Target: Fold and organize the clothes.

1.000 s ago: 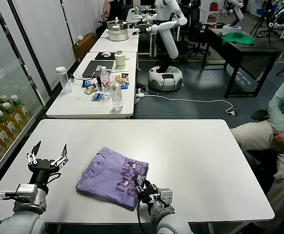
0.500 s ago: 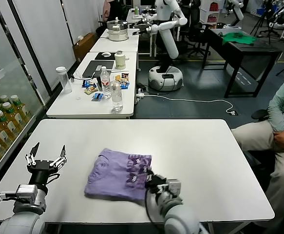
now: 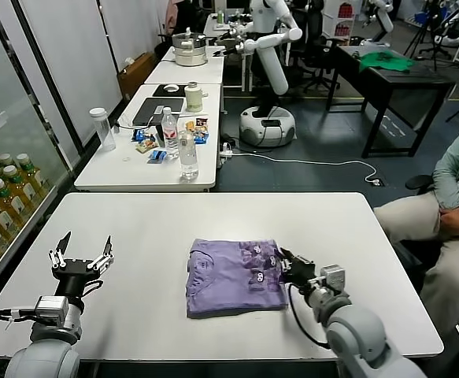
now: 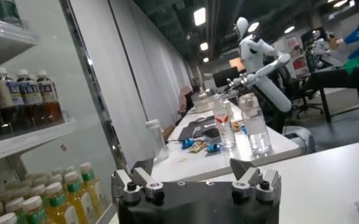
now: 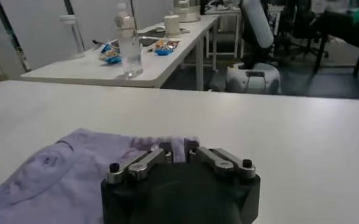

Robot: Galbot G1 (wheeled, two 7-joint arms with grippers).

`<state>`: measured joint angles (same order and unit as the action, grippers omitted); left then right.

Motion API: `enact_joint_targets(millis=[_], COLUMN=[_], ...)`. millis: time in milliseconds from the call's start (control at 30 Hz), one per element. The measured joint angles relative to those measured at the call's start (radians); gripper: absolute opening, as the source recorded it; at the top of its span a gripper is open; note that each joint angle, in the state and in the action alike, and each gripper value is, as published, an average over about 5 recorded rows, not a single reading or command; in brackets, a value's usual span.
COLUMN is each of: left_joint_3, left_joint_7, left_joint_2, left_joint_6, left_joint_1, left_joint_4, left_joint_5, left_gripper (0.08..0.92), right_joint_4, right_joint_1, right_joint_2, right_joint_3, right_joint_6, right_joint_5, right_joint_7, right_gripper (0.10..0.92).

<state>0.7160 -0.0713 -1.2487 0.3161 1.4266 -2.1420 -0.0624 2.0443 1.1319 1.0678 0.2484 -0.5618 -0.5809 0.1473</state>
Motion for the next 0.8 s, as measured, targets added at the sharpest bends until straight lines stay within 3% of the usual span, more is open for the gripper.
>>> enact_joint_targets(millis=[567, 800], left_joint_3=[-0.002, -0.003], left_joint_7=[0.037, 0.05], left_joint_2=[-0.007, 0.004], left_joint_6=[-0.089, -0.169], left_joint_1=[-0.02, -0.013], left_joint_4=[0.046, 0.091], left_joint_5=[0.018, 0.022], left_gripper=[0.823, 0.823], right_joint_4=[0.013, -0.027], right_joint_1=[0.038, 0.03], right_joint_2=[-0.015, 0.018], right_joint_3=[0.242, 0.275], right_joint_6=[0.11, 0.182], right_joint_5=[0.219, 0.341], right_joint_7=[-0.113, -0.127], right_gripper=[0.787, 0.822])
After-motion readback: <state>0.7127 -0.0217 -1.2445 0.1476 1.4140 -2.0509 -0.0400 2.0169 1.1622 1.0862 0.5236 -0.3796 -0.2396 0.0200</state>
